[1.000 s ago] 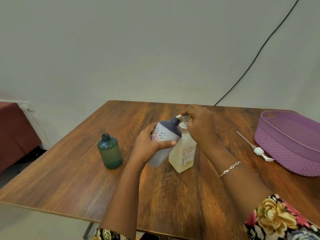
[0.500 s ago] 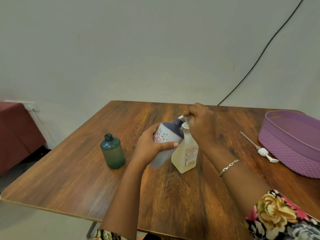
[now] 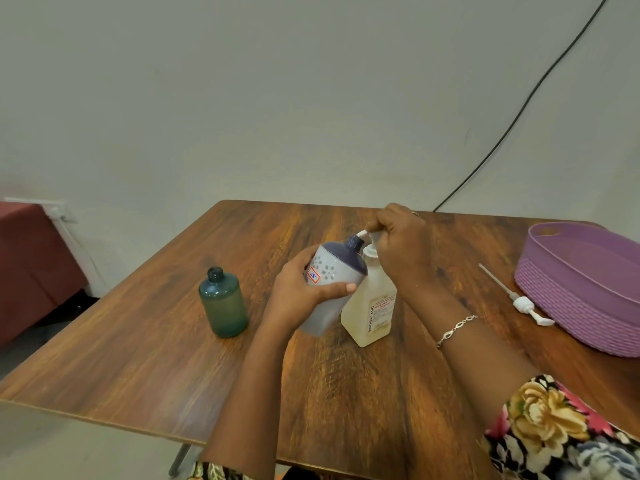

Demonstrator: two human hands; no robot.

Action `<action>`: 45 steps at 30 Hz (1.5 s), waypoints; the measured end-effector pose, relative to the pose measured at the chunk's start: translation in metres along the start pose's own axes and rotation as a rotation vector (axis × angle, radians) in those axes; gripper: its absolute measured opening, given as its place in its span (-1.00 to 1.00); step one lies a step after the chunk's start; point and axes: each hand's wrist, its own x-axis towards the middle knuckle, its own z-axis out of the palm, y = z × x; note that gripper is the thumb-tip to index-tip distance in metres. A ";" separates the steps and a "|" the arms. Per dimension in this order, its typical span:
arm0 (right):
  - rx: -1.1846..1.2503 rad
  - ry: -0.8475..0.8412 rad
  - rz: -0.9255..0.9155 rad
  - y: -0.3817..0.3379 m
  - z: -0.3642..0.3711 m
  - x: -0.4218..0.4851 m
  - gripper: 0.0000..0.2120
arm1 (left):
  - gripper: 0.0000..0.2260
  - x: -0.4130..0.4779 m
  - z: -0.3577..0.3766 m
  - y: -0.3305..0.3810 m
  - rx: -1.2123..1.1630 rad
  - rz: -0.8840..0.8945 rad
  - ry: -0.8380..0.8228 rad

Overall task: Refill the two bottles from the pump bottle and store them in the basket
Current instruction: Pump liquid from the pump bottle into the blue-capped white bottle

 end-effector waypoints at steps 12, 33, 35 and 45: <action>0.051 0.017 0.023 0.000 0.004 -0.003 -0.81 | -0.32 -0.001 -0.003 0.000 0.020 0.019 0.011; 0.020 -0.009 -0.038 0.002 0.003 -0.006 -0.83 | -0.37 0.000 0.003 -0.004 -0.009 0.025 -0.020; 0.029 -0.033 -0.034 0.005 0.005 -0.011 -0.82 | -0.31 0.001 0.003 -0.005 0.012 0.015 -0.020; 0.080 -0.086 0.079 -0.001 -0.010 -0.003 -0.80 | -0.20 -0.004 -0.001 0.002 0.005 0.012 0.005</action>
